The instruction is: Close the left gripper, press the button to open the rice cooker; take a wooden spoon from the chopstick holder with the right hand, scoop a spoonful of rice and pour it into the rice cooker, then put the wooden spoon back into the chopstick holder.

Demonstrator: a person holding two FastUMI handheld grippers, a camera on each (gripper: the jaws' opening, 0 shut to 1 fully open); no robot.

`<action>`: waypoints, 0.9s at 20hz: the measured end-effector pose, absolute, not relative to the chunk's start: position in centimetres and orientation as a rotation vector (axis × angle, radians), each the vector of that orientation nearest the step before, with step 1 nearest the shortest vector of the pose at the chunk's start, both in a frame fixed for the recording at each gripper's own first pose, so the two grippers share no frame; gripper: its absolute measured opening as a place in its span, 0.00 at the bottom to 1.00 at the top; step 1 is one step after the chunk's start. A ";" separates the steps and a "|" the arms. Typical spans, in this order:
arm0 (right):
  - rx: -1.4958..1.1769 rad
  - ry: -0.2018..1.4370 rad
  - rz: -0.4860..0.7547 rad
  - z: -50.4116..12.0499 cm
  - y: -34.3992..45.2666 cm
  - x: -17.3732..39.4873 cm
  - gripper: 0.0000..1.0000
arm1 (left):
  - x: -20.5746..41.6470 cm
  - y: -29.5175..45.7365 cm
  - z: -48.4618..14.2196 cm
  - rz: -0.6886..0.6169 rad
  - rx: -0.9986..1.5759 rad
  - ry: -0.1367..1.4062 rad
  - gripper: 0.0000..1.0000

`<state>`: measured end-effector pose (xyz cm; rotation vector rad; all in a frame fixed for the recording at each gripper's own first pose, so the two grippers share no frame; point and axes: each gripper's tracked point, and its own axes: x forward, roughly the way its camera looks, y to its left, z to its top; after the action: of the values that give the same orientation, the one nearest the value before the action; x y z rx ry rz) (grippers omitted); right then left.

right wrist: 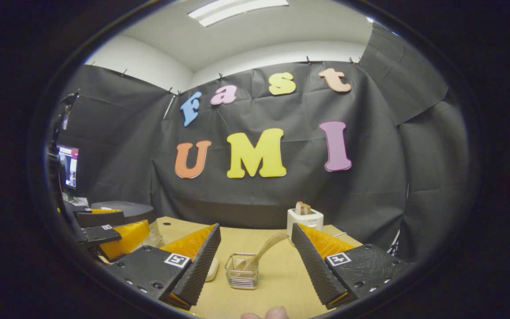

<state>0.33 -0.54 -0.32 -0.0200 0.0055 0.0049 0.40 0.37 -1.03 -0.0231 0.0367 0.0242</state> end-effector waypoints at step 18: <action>0.112 0.056 0.090 -2.6 -2.7 3.5 0.96 | -1.6 7.4 1.4 0.222 0.023 0.093 0.99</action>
<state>3.54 -2.72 -2.55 0.1121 0.0564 0.0902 -1.63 7.43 1.38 0.0232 0.0929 0.2216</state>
